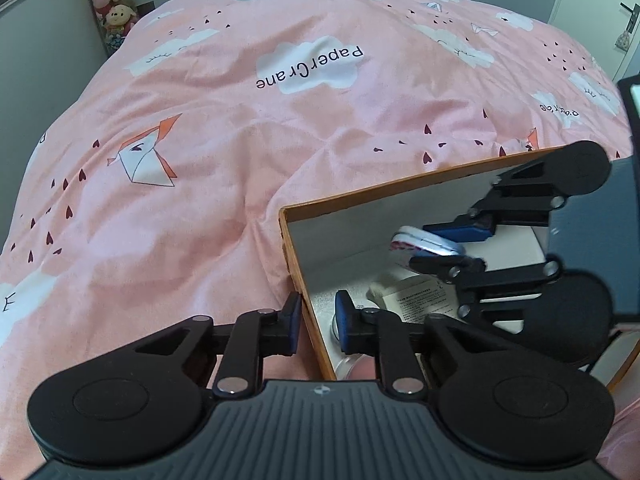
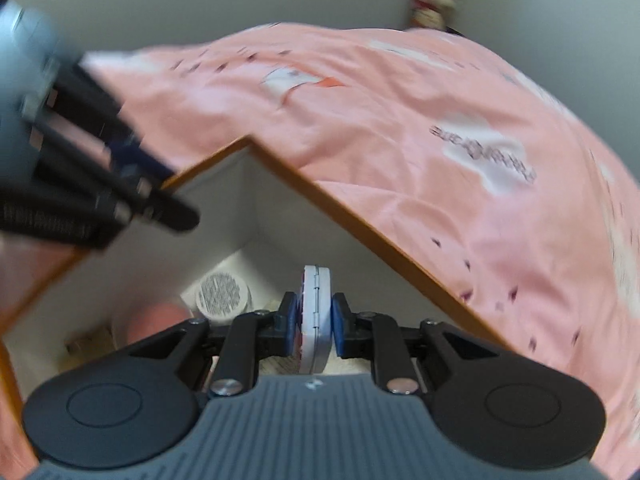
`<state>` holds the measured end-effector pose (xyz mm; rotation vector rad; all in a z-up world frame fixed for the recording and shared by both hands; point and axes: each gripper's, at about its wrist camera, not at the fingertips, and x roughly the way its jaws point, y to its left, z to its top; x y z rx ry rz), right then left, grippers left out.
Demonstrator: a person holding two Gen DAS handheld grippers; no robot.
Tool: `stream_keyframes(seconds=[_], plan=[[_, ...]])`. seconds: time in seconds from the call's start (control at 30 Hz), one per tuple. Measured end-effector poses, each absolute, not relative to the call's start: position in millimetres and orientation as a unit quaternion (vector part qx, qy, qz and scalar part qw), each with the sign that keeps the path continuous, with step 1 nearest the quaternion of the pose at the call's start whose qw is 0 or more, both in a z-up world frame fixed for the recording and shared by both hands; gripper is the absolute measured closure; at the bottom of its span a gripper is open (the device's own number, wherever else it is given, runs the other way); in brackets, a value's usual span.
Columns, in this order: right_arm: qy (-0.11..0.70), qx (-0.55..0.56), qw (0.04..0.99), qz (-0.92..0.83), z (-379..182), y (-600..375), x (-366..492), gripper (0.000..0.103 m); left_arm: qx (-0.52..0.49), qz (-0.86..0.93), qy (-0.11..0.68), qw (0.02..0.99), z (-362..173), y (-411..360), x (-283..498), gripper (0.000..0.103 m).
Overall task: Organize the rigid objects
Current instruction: 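Open both tools to release the jar and tin into the box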
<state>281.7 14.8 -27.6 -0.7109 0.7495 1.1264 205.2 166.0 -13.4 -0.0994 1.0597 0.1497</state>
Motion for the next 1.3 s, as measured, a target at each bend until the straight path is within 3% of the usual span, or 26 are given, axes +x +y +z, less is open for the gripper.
stream_keyframes(seconds=[0.37, 0.53, 0.63, 0.93, 1.0, 1.13, 1.27, 1.3], plan=[[0.232, -0.478, 0.662, 0.529, -59, 40, 263, 0.086, -0.054, 0.071, 0.505, 0.859, -13, 168, 205, 0.083], [0.227, -0.499, 0.656, 0.519, -69, 40, 260, 0.086, -0.061, 0.071, 0.505, 0.858, -13, 169, 205, 0.083], [0.270, -0.450, 0.672, 0.522, -60, 34, 271, 0.078, -0.059, 0.070, 0.504, 0.859, -14, 169, 204, 0.083], [0.395, -0.302, 0.696, 0.518, -45, 10, 299, 0.077, -0.058, 0.072, 0.504, 0.859, -15, 169, 204, 0.083], [0.415, -0.291, 0.704, 0.497, -50, 7, 302, 0.067, -0.057, 0.072, 0.504, 0.859, -14, 169, 204, 0.083], [0.454, -0.244, 0.718, 0.467, -58, 2, 317, 0.064, -0.055, 0.073, 0.504, 0.859, -14, 168, 205, 0.083], [0.483, -0.201, 0.727, 0.445, -66, 0, 326, 0.065, -0.053, 0.074, 0.504, 0.859, -15, 168, 205, 0.083], [0.486, -0.191, 0.728, 0.445, -67, 0, 328, 0.069, -0.052, 0.075, 0.504, 0.859, -15, 168, 205, 0.082]])
